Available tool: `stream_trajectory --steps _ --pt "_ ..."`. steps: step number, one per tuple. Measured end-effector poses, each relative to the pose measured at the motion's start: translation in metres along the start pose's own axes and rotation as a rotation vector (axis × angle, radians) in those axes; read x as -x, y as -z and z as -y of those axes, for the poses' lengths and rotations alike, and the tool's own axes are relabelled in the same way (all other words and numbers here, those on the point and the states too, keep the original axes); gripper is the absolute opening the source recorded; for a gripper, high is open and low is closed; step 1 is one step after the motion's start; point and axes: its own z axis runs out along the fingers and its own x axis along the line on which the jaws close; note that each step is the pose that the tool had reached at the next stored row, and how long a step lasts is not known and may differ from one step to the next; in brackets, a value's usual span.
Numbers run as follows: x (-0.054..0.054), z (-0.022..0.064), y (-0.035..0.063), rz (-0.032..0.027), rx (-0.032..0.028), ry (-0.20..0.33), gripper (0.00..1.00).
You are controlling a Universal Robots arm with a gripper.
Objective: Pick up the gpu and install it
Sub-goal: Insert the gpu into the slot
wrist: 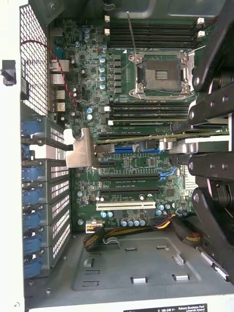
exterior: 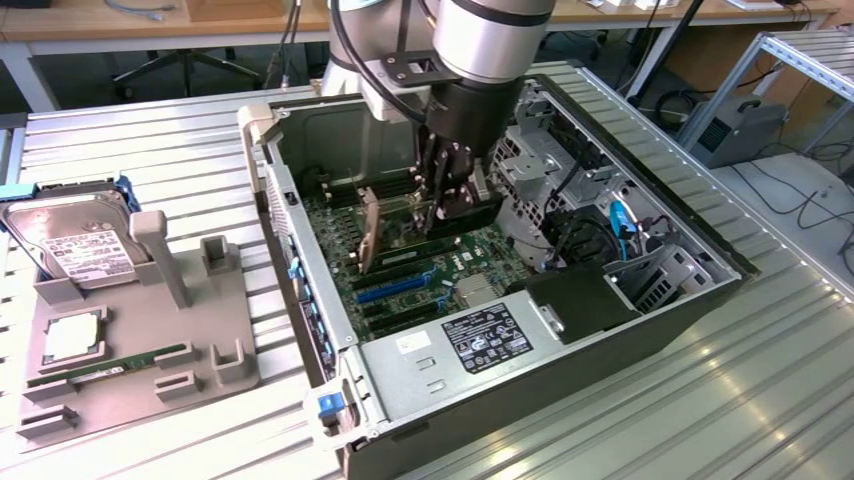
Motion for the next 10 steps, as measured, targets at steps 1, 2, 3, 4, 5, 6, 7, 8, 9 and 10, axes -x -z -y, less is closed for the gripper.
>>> stream_trajectory --steps 1,2,3,4,5,6,7,8,9,10 --pt "0.0 -0.0006 -0.0008 0.0002 0.0 0.0 0.28" --pt "-0.0001 -0.0007 -0.0017 0.0001 0.0 -0.001 0.28" --pt "-0.0001 -0.0007 -0.0024 0.0001 0.0 -0.001 0.28" --pt "-0.0001 -0.001 -0.003 0.0001 0.0 -0.001 0.28" --pt "-0.0002 -0.0043 -0.004 0.0001 -0.0001 -0.001 0.28" --pt "-0.0003 -0.0058 -0.0043 0.0 0.0 -0.001 0.28" --pt "-0.0003 -0.0062 -0.0049 0.0 0.0 -0.001 0.28" --pt "-0.0003 -0.0063 -0.0052 0.0001 -0.0001 -0.001 0.28" --pt "-0.0003 -0.0064 -0.0053 0.0001 0.0 -0.001 0.28" --pt "-0.0003 -0.0065 -0.0054 0.0 -0.0001 -0.001 0.28"
